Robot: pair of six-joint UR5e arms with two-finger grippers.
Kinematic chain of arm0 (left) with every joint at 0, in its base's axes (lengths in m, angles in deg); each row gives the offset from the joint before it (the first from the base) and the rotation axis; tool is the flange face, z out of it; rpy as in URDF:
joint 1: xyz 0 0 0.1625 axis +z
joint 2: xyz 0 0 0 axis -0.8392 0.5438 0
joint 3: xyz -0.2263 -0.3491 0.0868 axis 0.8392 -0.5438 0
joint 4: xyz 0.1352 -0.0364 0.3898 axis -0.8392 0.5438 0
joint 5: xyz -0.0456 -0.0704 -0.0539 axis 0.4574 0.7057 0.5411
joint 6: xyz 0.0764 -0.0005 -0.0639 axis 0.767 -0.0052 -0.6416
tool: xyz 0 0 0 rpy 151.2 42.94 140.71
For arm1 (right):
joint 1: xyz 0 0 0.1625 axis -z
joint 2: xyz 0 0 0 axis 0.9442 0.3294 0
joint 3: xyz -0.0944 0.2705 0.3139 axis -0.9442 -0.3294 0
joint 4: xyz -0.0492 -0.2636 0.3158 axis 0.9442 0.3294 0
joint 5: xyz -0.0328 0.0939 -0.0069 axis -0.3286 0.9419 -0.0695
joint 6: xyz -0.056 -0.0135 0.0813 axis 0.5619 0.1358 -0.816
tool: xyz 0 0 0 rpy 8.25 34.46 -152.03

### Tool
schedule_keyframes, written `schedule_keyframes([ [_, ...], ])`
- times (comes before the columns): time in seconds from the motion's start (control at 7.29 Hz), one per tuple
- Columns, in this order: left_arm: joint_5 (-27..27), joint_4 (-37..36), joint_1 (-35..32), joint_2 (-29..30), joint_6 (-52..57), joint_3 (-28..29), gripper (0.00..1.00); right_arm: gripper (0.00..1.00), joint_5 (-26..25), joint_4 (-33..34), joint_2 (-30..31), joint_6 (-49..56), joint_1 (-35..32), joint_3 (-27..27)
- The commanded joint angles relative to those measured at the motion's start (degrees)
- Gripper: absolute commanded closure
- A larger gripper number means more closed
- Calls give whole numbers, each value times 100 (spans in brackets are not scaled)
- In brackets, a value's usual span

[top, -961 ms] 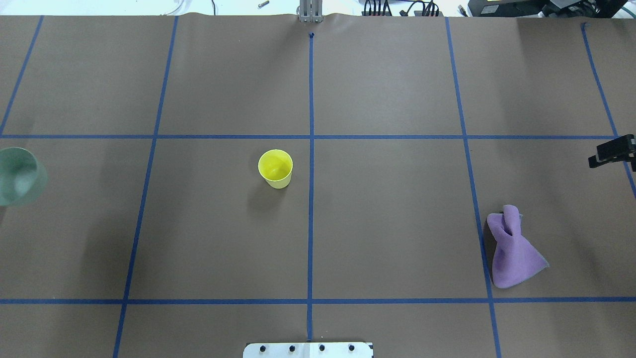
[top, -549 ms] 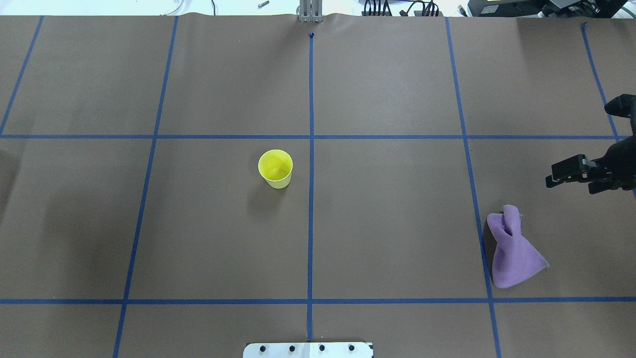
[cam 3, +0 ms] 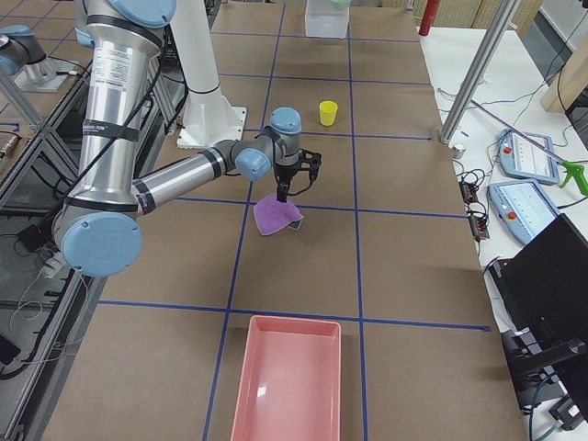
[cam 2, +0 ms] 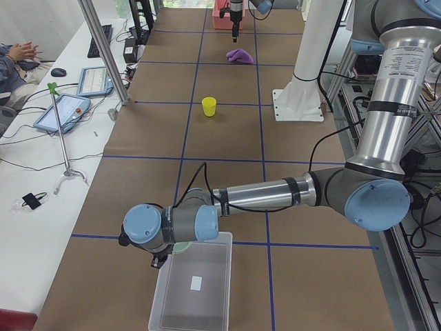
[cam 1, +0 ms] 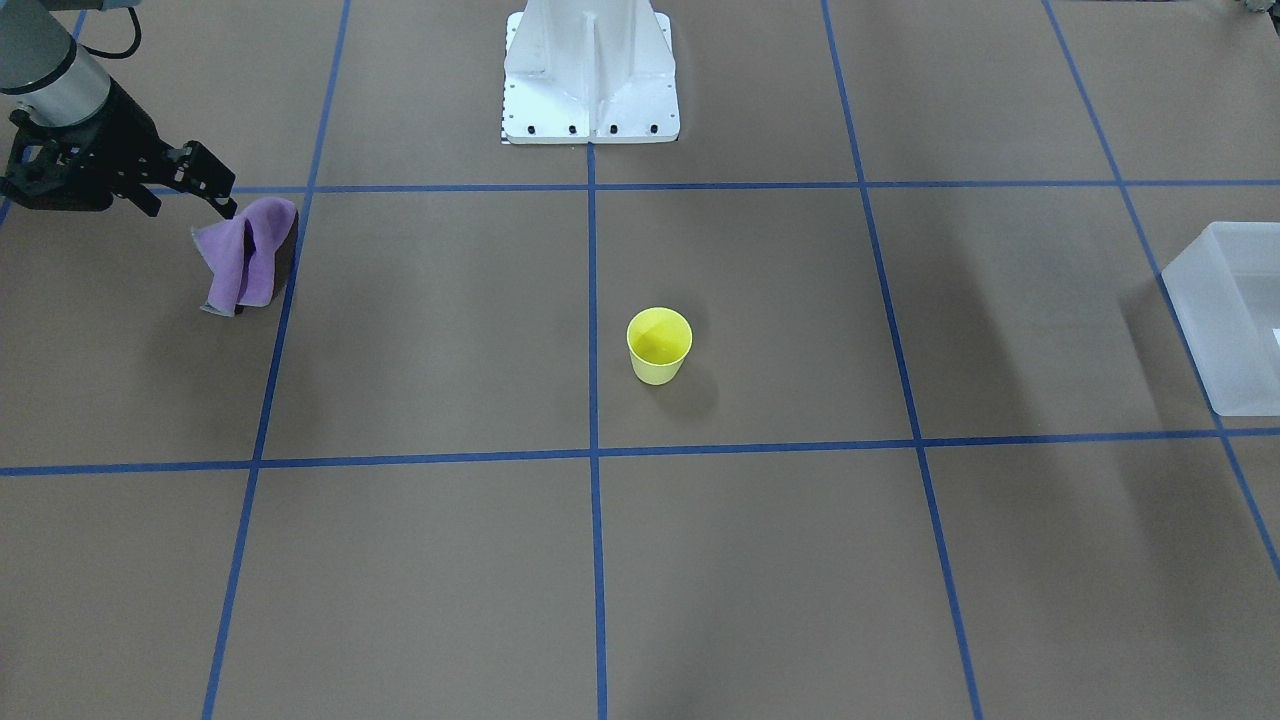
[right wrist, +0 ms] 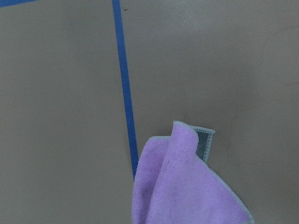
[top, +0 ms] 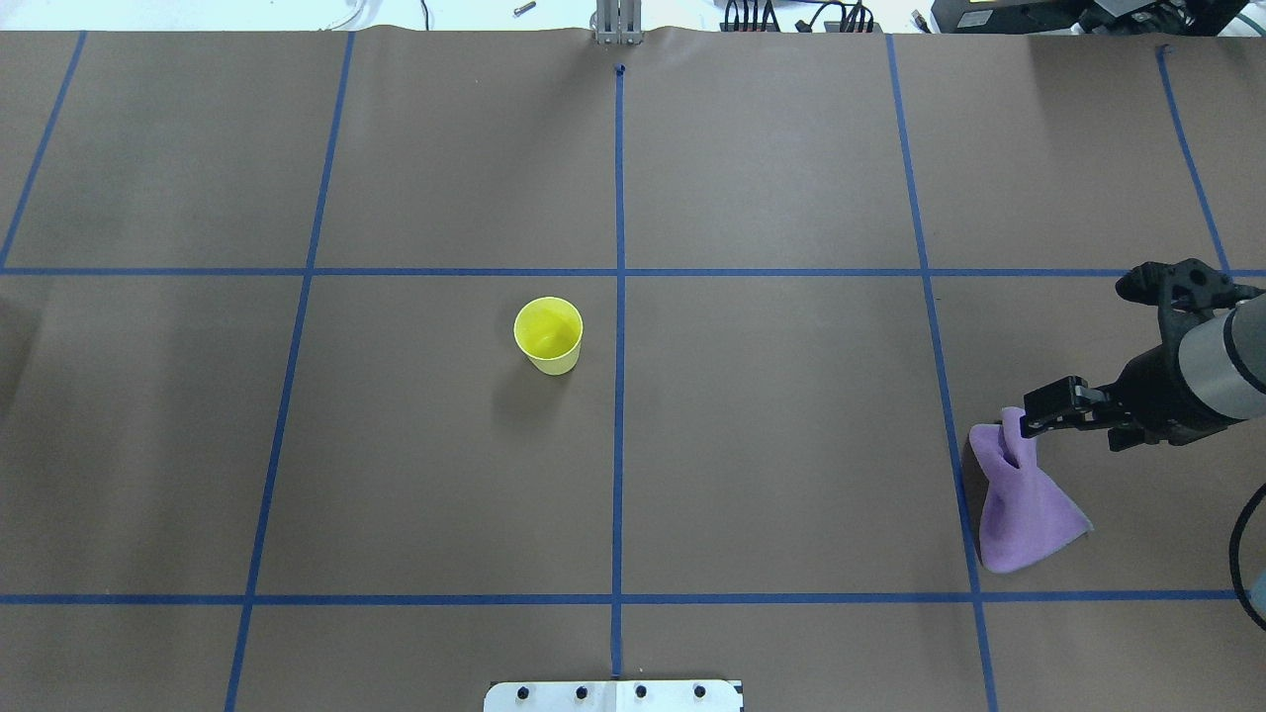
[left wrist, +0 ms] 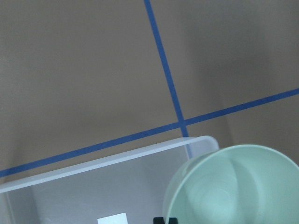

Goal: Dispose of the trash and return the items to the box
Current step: 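Lift the green bowl into the clear bin while right gripper reaches for cloth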

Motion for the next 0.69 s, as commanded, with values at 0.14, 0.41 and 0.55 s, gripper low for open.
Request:
schedule_keyframes([
  [0.14, 33, 638, -4, -326, 35, 486, 100, 0, -77, 3, 20, -29, 192, -26],
  [0.41, 25, 761, 48, -406, -35, 529, 100, 0, -86, 12, 47, -29, 262, -70],
  [0.55, 16, 883, 66, -415, -114, 555, 100, 0, -165, 3, 47, -29, 341, -113],
])
